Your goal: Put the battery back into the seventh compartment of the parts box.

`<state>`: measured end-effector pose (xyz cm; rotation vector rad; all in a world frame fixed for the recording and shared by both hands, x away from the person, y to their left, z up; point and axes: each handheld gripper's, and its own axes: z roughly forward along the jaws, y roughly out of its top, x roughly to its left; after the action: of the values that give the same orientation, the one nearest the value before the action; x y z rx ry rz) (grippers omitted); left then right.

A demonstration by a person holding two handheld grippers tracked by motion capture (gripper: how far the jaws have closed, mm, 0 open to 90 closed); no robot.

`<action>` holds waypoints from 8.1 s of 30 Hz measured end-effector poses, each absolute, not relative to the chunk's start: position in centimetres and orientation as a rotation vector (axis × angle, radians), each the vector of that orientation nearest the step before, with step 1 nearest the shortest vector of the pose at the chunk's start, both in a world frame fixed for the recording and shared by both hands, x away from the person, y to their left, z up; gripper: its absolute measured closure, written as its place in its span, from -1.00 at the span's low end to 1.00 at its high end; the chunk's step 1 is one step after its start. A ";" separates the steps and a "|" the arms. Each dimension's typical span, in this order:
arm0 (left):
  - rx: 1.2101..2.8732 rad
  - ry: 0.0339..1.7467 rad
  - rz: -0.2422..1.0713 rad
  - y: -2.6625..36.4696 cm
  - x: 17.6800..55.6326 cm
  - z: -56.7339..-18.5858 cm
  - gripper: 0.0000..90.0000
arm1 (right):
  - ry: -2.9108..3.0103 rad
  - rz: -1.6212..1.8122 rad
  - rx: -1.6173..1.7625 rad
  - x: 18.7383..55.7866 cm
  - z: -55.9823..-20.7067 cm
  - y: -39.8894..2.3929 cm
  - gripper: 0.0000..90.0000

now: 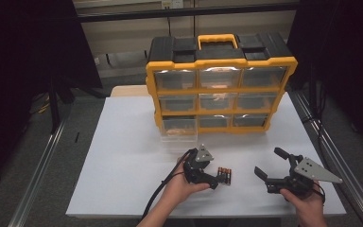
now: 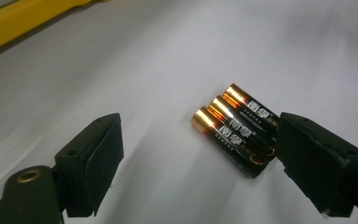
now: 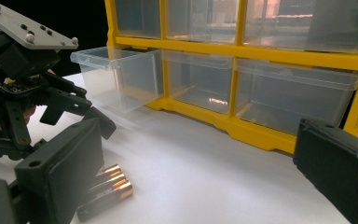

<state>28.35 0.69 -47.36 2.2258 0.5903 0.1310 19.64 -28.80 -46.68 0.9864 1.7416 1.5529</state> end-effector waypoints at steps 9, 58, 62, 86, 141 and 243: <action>2.236 0.600 0.132 0.5 28.5 -47.6 -0.53 | 1.744 1.557 0.983 19.7 -46.6 -28.8 -0.97; 2.279 0.719 -0.050 3.2 30.8 -42.3 0.72 | 1.740 1.569 0.985 19.6 -46.6 -28.9 -0.97; 2.287 0.709 -0.049 3.3 31.2 -41.6 0.72 | 1.740 1.569 0.983 19.7 -46.6 -28.9 -0.97; 2.260 0.690 -0.064 3.3 33.1 -37.9 0.72 | 1.746 1.571 0.975 19.7 -46.6 -28.9 -0.97; 2.197 0.886 0.150 6.4 38.5 -35.3 0.72 | 1.749 1.579 0.972 19.7 -46.6 -28.9 -0.97; 2.299 0.559 -0.006 -0.8 29.9 -45.5 -0.77 | 1.757 1.578 0.960 19.7 -46.6 -28.8 -0.97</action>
<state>29.87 -0.78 -45.54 2.2986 0.5594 -0.0059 19.66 -28.83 -46.58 0.9595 1.7575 1.5778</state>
